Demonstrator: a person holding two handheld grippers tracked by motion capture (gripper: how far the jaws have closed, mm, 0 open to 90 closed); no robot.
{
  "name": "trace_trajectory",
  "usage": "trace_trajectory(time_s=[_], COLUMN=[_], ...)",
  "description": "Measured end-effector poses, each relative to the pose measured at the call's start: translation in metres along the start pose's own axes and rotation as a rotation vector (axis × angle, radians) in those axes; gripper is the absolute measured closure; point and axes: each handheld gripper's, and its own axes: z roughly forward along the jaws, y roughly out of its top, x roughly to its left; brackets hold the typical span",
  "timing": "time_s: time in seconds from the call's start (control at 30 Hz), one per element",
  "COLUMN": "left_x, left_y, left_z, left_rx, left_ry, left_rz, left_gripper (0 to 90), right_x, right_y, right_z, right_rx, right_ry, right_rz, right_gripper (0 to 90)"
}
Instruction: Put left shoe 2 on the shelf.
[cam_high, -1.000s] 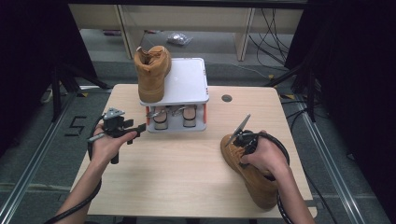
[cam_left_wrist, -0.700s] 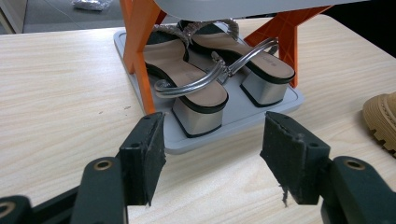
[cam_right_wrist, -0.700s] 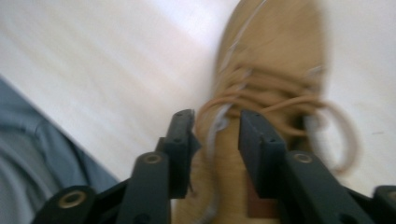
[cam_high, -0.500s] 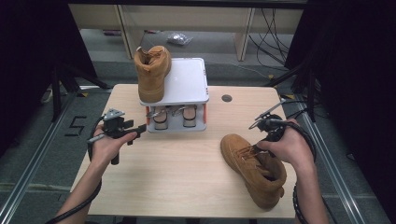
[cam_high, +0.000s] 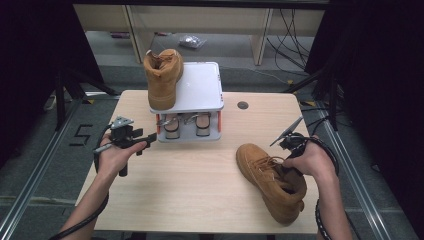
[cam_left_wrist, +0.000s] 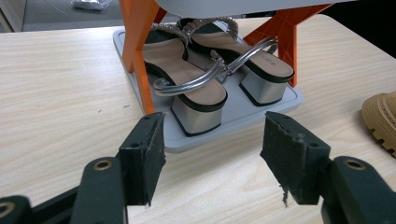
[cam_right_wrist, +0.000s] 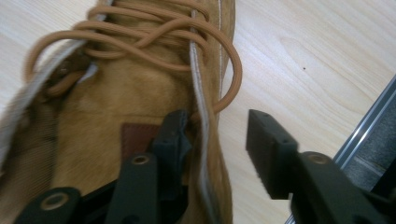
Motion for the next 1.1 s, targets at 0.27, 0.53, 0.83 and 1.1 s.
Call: trace_trajectory(time_s=[0.27, 0.53, 0.83, 1.1], left_x=[0.002, 0.005, 0.013, 0.014], left_y=[-0.002, -0.006, -0.01, -0.012], left_z=[-0.001, -0.001, -0.001, 0.0], left_rx=[0.002, 0.0, 0.009, 0.012], left_ry=[0.008, 0.003, 0.018, 0.019], left_rz=[-0.005, -0.012, -0.025, -0.029], left_gripper=[38.6, 38.4, 38.6, 38.6], right_x=[0.002, 0.007, 0.012, 0.014], right_y=[0.008, 0.014, 0.016, 0.029], right_z=[0.018, 0.023, 0.012, -0.003], right_rx=[0.052, 0.078, 0.0, -0.078], right_ry=[0.009, 0.018, -0.033, -0.094], right_rz=[-0.05, -0.05, -0.002, 0.015], right_gripper=[70.9, 82.9, 85.3, 85.5])
